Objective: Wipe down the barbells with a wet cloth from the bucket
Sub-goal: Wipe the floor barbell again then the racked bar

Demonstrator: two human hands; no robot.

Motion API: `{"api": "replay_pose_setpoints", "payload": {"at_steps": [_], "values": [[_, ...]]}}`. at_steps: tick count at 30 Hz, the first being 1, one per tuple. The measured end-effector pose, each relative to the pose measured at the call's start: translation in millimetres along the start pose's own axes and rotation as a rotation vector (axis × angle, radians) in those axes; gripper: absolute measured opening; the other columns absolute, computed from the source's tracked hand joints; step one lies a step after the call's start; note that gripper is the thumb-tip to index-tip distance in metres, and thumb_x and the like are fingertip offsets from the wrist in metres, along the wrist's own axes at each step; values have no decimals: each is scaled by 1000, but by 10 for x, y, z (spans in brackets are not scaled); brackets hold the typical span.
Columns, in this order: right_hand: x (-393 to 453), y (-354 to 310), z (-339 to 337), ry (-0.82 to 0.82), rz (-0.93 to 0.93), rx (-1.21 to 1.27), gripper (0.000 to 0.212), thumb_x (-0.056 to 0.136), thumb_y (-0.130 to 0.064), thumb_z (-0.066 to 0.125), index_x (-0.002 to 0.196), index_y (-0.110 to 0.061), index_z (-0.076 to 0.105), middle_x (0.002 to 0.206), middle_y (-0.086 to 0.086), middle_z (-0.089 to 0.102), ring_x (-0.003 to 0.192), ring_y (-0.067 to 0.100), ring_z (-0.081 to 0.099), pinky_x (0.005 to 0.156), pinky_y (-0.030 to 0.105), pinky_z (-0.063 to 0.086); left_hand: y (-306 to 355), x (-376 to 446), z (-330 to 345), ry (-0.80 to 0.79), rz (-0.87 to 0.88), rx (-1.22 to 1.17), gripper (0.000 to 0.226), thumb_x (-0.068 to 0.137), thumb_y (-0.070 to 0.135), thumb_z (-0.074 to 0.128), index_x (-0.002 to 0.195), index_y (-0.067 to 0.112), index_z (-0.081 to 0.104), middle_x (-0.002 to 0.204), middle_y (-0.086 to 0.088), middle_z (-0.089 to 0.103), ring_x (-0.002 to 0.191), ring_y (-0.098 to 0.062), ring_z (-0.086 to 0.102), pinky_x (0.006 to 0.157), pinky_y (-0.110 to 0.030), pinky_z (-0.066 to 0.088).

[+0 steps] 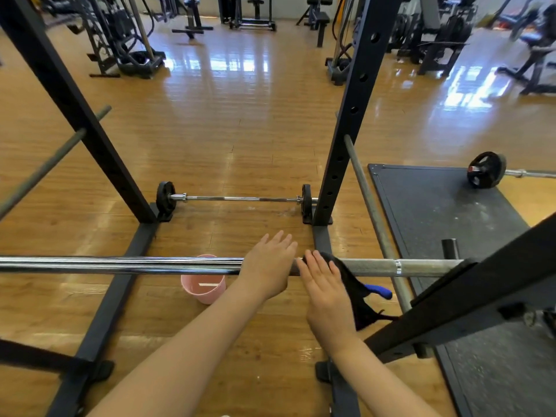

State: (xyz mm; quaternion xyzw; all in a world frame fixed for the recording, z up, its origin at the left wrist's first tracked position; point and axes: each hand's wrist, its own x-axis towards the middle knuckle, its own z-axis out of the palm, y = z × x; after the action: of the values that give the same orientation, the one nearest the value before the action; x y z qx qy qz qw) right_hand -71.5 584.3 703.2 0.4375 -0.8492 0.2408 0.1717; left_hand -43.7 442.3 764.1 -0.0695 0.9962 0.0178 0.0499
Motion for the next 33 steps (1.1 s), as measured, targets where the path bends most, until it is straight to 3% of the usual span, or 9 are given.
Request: {"api": "replay_pose_setpoints", "payload": {"at_steps": [3, 7, 11, 15, 22, 24, 28, 31, 33], "values": [[-18, 286, -170, 12, 91, 19, 54, 84, 1, 34, 137, -8, 39, 140, 7, 43, 134, 19, 35, 114, 36, 21, 2, -2, 18, 10, -4, -22, 67, 90, 5, 52, 149, 11, 21, 157, -7, 18, 146, -20, 12, 118, -35, 9], [-36, 492, -319, 124, 302, -9, 49, 84, -2, 30, 126, 0, 54, 130, 16, 55, 130, 22, 37, 116, 30, 12, -11, 2, 32, 13, -1, -34, 65, 90, 6, 51, 149, 12, 23, 157, -6, 20, 145, -19, 14, 117, -35, 11], [141, 110, -91, 50, 168, 26, 49, 79, 3, 34, 118, -2, 62, 119, 13, 64, 117, 26, 56, 109, 37, 26, 14, -1, 25, 28, -12, -30, 62, 91, 8, 50, 148, 11, 25, 156, -6, 23, 145, -19, 16, 117, -34, 13], [198, 93, -146, -23, -21, 2, 45, 82, 0, 43, 122, -6, 60, 122, 9, 63, 116, 22, 58, 107, 36, 35, 12, -11, 11, 39, -1, -38, 61, 91, 9, 51, 147, 13, 27, 156, -5, 25, 145, -18, 17, 117, -33, 12], [-54, 525, -321, 118, 230, -76, 42, 85, -7, 36, 119, 1, 61, 121, 16, 62, 118, 31, 55, 108, 43, 32, 4, -11, 26, 60, -2, -39, 58, 91, 7, 47, 146, 12, 30, 155, -5, 27, 145, -18, 18, 117, -34, 12], [52, 317, -182, 144, 201, -45, 40, 82, -1, 39, 113, 1, 65, 115, 15, 65, 115, 27, 55, 105, 42, 33, 10, -11, 34, 66, -9, -33, 57, 91, 7, 47, 146, 11, 31, 155, -5, 27, 144, -18, 18, 117, -33, 13], [179, 20, -40, 28, 36, -8, 40, 85, -4, 39, 113, -5, 66, 115, 11, 67, 110, 24, 62, 101, 41, 40, 21, -15, 26, 73, -9, -32, 55, 93, 10, 48, 145, 13, 32, 154, -4, 28, 144, -17, 19, 116, -32, 13], [158, 265, -238, -17, -21, -12, 33, 85, -6, 52, 115, -7, 65, 115, 9, 66, 110, 22, 62, 101, 36, 40, 12, -13, 17, 63, -13, -29, 56, 92, 10, 49, 145, 13, 32, 154, -4, 28, 144, -17, 19, 117, -32, 13], [48, 512, -405, 9, 63, -28, 35, 86, -9, 47, 116, -6, 64, 116, 9, 66, 111, 25, 61, 104, 38, 40, 6, -14, 19, 57, -12, -26, 57, 91, 10, 50, 145, 13, 32, 154, -4, 29, 144, -17, 20, 117, -32, 13]]}}
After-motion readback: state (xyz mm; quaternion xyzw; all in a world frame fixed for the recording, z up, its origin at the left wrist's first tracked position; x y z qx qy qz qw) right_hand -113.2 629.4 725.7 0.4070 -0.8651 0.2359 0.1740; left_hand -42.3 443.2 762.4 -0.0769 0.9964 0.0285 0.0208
